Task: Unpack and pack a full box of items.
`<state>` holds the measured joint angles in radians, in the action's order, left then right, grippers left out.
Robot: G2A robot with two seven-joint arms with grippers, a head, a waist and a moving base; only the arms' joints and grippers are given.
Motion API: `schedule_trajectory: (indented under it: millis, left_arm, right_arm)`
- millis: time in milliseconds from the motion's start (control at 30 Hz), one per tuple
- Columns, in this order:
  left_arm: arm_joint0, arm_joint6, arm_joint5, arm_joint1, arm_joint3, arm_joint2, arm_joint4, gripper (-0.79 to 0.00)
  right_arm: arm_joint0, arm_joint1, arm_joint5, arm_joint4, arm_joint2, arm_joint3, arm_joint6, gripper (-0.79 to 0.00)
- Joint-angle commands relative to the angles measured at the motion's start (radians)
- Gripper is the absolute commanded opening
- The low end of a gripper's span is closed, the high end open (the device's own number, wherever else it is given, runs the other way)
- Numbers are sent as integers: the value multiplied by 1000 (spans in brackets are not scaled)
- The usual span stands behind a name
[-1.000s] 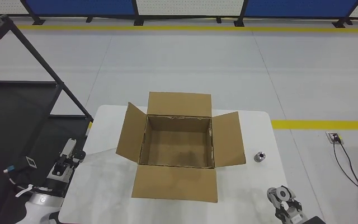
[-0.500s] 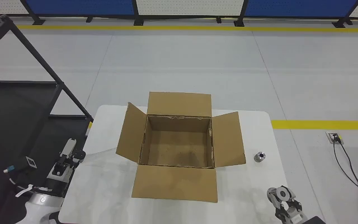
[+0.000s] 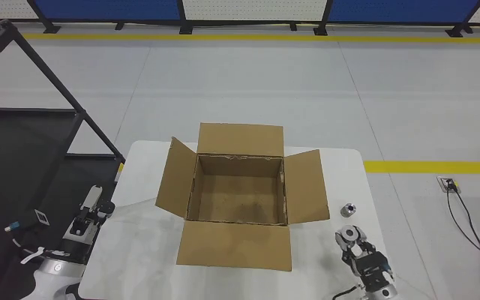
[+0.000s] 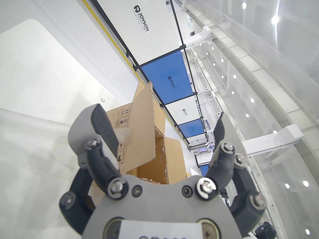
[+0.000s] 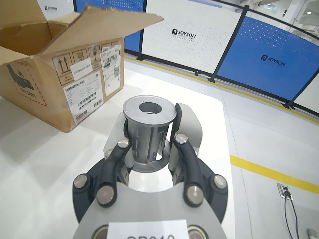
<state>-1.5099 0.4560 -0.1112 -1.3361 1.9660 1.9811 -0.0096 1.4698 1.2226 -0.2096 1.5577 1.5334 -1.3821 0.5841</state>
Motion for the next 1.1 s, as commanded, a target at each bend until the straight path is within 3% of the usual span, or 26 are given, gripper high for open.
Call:
schedule_trajectory:
  millis: [0, 300, 667, 833, 967, 1000, 1067]
  left_arm:
    - [0, 0, 0, 0, 0, 0, 0, 0]
    - [0, 0, 0, 0, 0, 0, 0, 0]
    - [0, 0, 0, 0, 0, 0, 0, 0]
    - [0, 0, 0, 0, 0, 0, 0, 0]
    - [0, 0, 0, 0, 0, 0, 0, 0]
    - [0, 0, 0, 0, 0, 0, 0, 0]
    - [0, 0, 0, 0, 0, 0, 0, 0]
  right_arm:
    - [-52, 3, 3, 12, -23, 46, -45, -785]
    - [-176, 5, -20, 16, -54, 197, -119, -785]
    - [-213, 3, -2, 44, -66, 254, -160, -785]
    - [-215, 0, -8, 47, -67, 263, -156, -496]
    - [-211, -3, -19, 47, -62, 260, -152, -372]
    - [-210, -4, -20, 47, -61, 259, -153, -277]
    - [-208, -5, -22, 47, -59, 256, -155, -200]
